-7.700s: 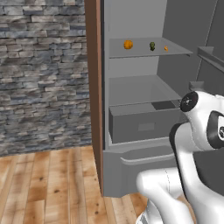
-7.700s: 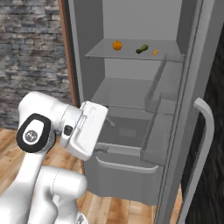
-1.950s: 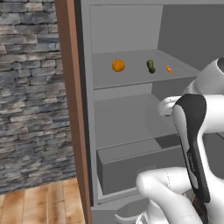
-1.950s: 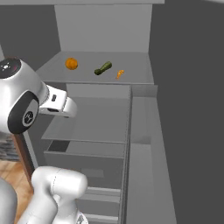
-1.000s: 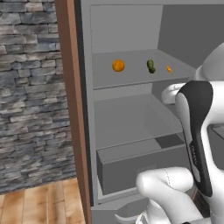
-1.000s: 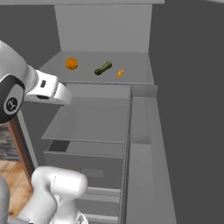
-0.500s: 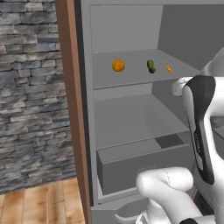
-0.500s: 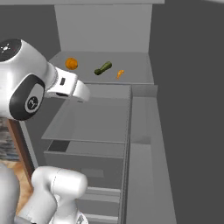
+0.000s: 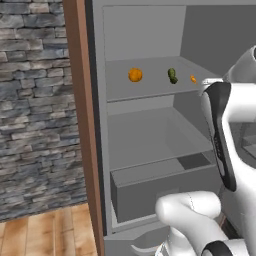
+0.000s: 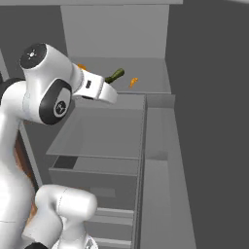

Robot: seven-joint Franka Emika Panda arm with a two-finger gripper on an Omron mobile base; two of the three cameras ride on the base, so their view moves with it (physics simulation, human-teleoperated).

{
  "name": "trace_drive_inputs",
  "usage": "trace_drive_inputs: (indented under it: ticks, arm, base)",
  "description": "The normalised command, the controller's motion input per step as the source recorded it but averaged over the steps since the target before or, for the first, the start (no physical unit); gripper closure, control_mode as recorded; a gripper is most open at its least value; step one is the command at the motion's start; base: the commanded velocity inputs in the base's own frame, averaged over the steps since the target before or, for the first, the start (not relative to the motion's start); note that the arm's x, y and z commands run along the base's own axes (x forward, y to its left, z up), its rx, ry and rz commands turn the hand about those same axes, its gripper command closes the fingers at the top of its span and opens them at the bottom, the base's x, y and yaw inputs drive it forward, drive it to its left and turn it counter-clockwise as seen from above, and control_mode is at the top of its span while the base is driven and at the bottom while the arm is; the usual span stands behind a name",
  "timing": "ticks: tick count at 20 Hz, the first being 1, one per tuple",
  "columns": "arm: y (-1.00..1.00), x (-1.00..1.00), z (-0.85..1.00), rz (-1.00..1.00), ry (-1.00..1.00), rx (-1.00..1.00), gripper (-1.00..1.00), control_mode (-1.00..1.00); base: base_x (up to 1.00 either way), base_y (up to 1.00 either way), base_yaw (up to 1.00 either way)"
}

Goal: Open the fridge, remove the orange, squash, and shrimp, and place them on any counter.

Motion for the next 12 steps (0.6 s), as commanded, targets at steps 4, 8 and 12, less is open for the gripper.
trace_drive_inputs:
  ticks: [4, 8, 12]
  arm:
    - [-0.13, 0.49, 0.58, -0.06, 0.15, 0.02, -1.00, -1.00]
    - [-0.23, 0.68, -0.01, -0.03, 0.01, 0.00, -1.00, -1.00]
    - [-0.26, 0.62, -0.31, -0.01, 0.00, 0.00, -1.00, -1.00]
  base:
    - [0.00, 0.00, 0.00]
    - [0.00, 0.00, 0.00]
    - [0.00, 0.00, 0.00]
